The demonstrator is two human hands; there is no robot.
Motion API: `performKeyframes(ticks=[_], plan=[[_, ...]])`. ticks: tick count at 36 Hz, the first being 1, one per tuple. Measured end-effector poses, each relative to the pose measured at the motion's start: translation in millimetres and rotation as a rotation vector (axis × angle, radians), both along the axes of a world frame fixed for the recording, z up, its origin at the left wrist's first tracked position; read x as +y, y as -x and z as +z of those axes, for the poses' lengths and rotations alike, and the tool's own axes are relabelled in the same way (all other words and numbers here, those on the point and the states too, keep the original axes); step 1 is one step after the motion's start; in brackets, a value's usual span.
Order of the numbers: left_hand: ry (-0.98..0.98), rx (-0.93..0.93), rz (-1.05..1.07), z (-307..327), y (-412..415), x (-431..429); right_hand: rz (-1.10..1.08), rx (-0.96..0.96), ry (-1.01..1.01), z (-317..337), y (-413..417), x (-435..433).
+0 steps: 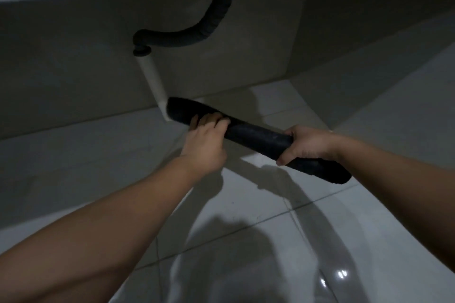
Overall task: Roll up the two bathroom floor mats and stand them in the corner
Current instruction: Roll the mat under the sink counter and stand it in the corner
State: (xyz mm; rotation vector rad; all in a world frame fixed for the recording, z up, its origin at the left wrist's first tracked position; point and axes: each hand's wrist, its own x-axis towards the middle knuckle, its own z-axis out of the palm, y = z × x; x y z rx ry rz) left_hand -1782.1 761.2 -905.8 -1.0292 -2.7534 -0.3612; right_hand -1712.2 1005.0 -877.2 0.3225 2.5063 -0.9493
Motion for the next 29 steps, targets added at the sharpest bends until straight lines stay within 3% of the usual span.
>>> performKeyframes(ticks=[3,8,12,17,21,24,29], plan=[[-0.107,-0.137,0.029,-4.3,-13.7,26.8,-0.167,0.036,0.082,-4.5,-10.0,24.4],[-0.372,-0.584,0.152,-7.1,-32.8,90.1,-0.368,0.097,0.263,-14.4,-15.6,49.5],[-0.537,-0.813,0.268,3.2,-29.8,142.9,-0.414,0.124,0.416,-15.7,-13.4,61.2],[-0.791,-1.191,0.218,-4.0,-30.6,188.4,-0.378,0.137,0.555,-24.0,-16.7,79.5],[-0.928,-1.28,0.235,-11.0,-27.5,216.1,-0.387,0.138,0.643,-35.0,-21.4,107.3],[-0.924,-1.281,0.251,-10.7,-27.0,242.7,-0.402,0.197,0.673,-45.8,-23.7,133.2],[-0.954,-1.241,0.374,-10.6,-21.3,294.6,-0.324,0.36,0.526,-61.0,-39.4,177.3]])
